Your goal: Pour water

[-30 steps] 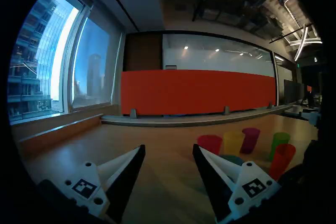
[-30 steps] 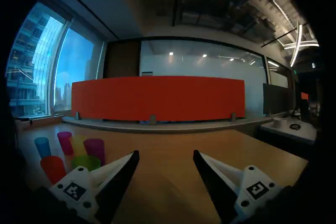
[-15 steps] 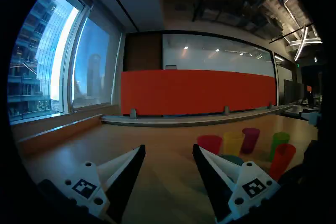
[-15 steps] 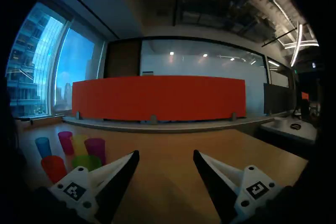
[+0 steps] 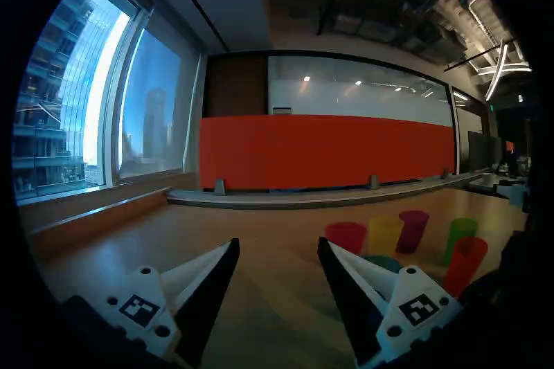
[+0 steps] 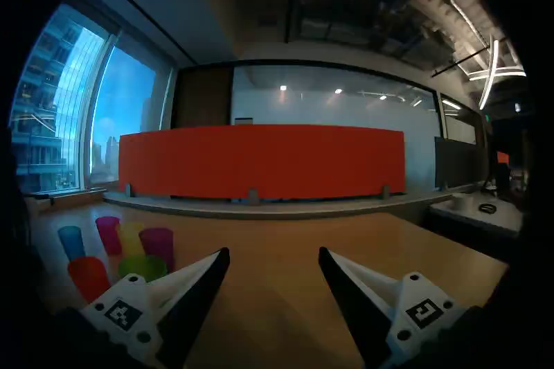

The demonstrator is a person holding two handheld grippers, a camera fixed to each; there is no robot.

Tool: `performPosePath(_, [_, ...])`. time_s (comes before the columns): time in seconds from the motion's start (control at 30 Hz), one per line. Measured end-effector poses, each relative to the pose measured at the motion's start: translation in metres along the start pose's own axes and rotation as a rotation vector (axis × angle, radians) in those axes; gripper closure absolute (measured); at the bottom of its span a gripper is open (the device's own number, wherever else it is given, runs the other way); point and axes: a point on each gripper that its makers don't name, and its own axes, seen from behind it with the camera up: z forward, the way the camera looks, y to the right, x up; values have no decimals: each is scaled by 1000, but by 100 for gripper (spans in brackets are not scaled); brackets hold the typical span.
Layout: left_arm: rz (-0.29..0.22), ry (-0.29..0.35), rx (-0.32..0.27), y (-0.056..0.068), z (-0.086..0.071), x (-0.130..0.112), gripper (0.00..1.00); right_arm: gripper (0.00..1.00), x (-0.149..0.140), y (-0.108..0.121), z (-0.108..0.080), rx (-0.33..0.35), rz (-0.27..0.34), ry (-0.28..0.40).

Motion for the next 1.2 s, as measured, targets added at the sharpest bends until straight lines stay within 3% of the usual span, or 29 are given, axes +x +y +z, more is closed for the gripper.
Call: performPosePath(1.2, [0, 0, -1, 0, 1, 0, 17, 1, 0, 0, -1, 0, 0, 0])
